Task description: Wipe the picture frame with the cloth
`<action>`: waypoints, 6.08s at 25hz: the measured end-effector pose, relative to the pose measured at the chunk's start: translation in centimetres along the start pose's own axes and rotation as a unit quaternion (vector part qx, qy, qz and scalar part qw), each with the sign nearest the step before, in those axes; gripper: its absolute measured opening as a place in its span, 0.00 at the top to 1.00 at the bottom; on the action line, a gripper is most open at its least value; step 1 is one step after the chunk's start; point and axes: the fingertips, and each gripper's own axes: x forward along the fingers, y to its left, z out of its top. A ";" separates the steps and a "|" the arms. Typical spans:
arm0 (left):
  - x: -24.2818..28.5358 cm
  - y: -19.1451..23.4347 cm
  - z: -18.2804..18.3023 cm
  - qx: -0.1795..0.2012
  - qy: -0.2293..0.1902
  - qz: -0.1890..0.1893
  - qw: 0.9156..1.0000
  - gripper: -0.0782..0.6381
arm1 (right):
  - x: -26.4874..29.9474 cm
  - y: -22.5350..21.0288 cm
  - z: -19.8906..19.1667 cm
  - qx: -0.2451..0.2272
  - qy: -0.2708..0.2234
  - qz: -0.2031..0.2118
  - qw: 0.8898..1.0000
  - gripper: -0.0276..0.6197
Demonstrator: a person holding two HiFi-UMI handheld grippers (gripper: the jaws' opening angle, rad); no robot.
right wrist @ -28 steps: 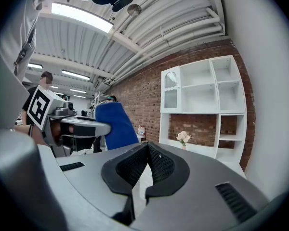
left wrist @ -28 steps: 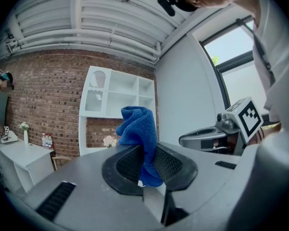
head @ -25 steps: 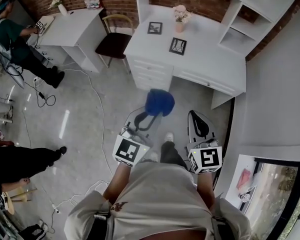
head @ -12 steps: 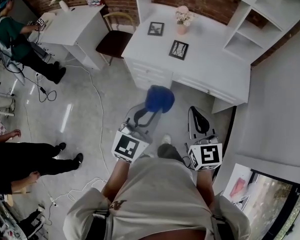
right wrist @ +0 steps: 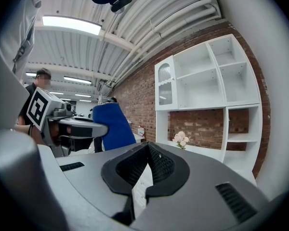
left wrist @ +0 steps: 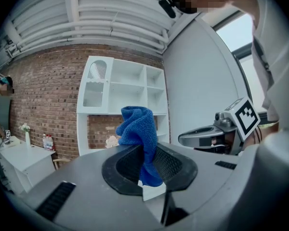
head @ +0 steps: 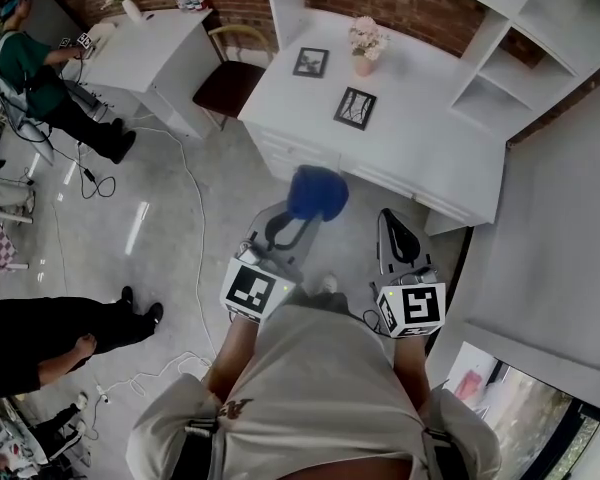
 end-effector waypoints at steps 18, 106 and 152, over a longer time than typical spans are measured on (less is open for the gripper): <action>5.6 2.9 -0.5 -0.004 0.008 0.004 1.000 0.82 | 4.6 -3.9 -0.6 -0.001 0.012 0.009 1.000 0.96; 33.0 16.3 -23.1 -0.027 0.192 -0.109 0.975 0.82 | 32.4 -17.3 -30.1 0.055 0.300 -0.005 0.952 0.96; 39.0 15.0 -33.3 0.028 0.303 -0.117 0.945 0.82 | 35.4 -16.7 -33.8 0.010 0.323 0.030 0.946 0.96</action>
